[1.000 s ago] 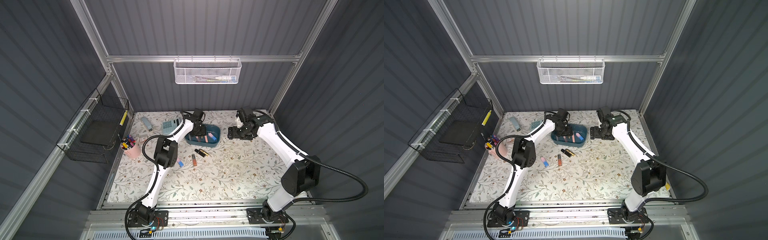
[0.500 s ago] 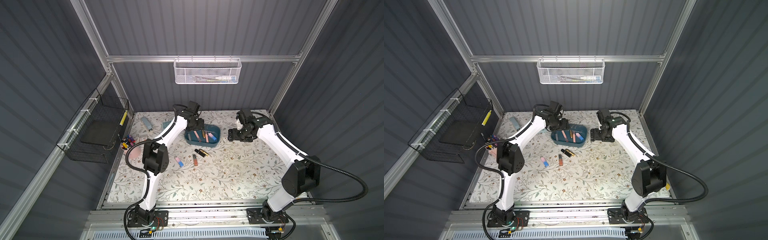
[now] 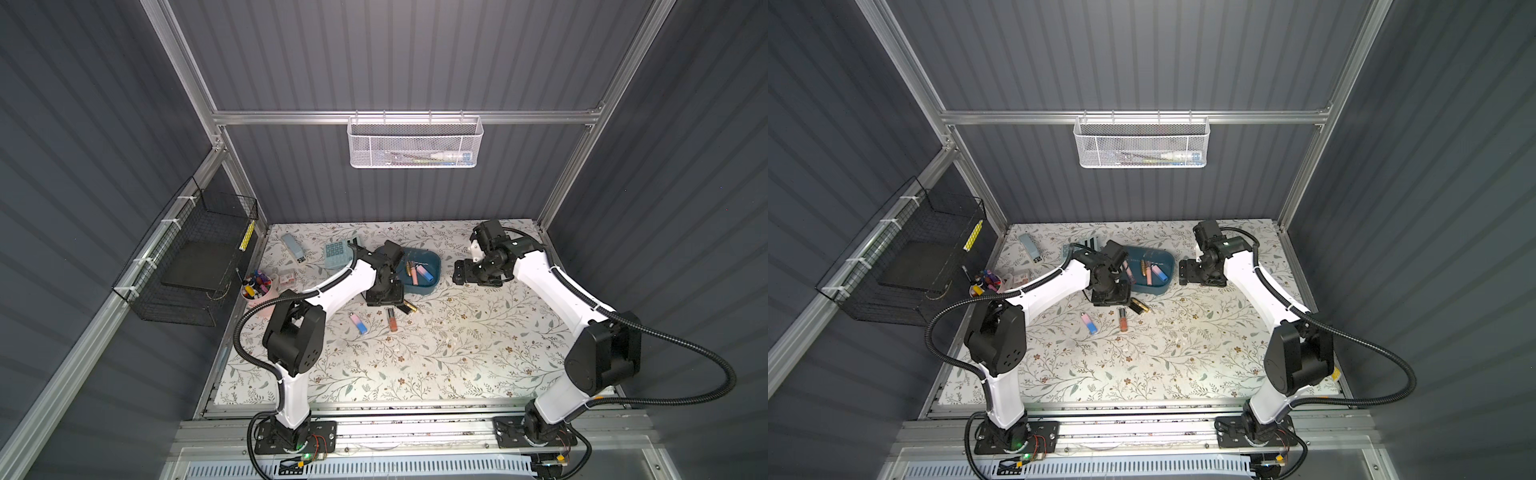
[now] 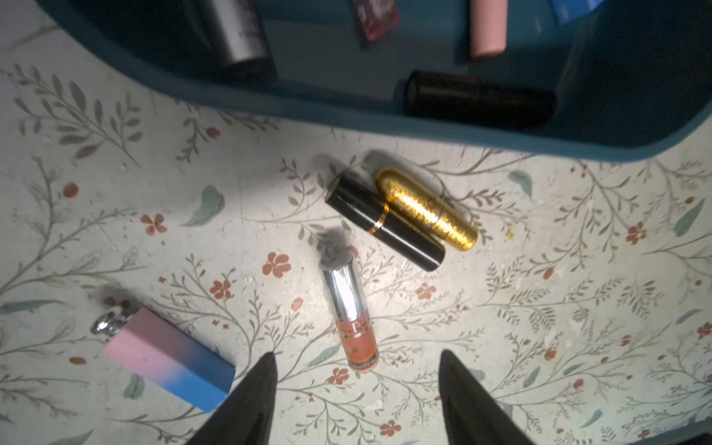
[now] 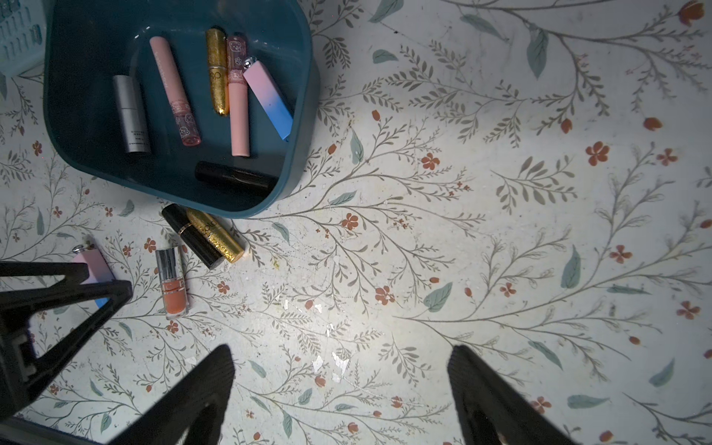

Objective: Put the lipstick into the storage box
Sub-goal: Place the lipstick in the storage box, then pick up the lipstick at the center of the board.

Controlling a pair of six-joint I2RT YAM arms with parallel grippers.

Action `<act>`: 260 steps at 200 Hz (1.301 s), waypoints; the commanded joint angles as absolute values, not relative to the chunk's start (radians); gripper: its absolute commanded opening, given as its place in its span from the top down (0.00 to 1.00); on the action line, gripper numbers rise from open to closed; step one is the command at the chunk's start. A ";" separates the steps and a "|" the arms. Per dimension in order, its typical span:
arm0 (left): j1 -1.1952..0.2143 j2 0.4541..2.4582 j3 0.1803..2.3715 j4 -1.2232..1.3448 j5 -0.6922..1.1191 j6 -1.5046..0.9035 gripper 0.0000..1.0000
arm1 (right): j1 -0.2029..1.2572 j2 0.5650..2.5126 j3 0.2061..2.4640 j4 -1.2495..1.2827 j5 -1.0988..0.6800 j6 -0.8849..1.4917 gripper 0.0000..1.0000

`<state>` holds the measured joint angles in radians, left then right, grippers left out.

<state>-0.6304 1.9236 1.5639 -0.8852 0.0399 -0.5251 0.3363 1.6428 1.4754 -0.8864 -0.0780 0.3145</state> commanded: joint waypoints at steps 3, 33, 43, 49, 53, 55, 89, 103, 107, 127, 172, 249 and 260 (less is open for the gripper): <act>-0.630 1.885 1.531 -0.901 0.023 -0.549 0.33 | 0.336 1.615 1.463 -0.894 -0.098 0.328 0.11; -0.631 1.879 1.467 -0.890 0.025 -0.561 0.34 | 0.339 1.611 1.468 -0.907 -0.093 0.337 0.12; -0.630 1.876 1.453 -0.881 0.030 -0.560 0.34 | 0.339 1.605 1.461 -0.908 -0.094 0.340 0.12; -0.631 1.876 1.448 -0.876 0.033 -0.560 0.34 | 0.339 1.600 1.451 -0.908 -0.092 0.343 0.12; -0.631 1.877 1.445 -0.874 0.038 -0.559 0.34 | 0.340 1.597 1.446 -0.908 -0.092 0.346 0.12; -0.632 1.878 1.443 -0.872 0.038 -0.556 0.34 | 0.340 1.596 1.443 -0.908 -0.092 0.346 0.12; -0.632 1.893 1.424 -0.851 0.055 -0.547 0.35 | 0.349 1.573 1.401 -0.902 -0.087 0.363 0.12; -0.631 1.897 1.424 -0.841 0.060 -0.542 0.35 | 0.357 1.571 1.397 -0.902 -0.081 0.367 0.12; -0.632 1.899 1.424 -0.840 0.060 -0.541 0.35 | 0.359 1.571 1.397 -0.903 -0.076 0.367 0.12; -0.632 1.910 1.380 -0.825 0.064 -0.537 0.35 | 0.376 1.576 1.406 -0.911 -0.058 0.365 0.12; -0.634 1.934 1.351 -0.791 0.073 -0.545 0.35 | 0.410 1.574 1.411 -0.926 -0.039 0.362 0.13; -0.635 1.971 1.362 -0.756 0.077 -0.553 0.35 | 0.421 1.565 1.393 -0.931 -0.030 0.359 0.13; -0.635 1.981 1.363 -0.759 0.075 -0.548 0.37 | 0.421 1.565 1.393 -0.930 -0.031 0.359 0.13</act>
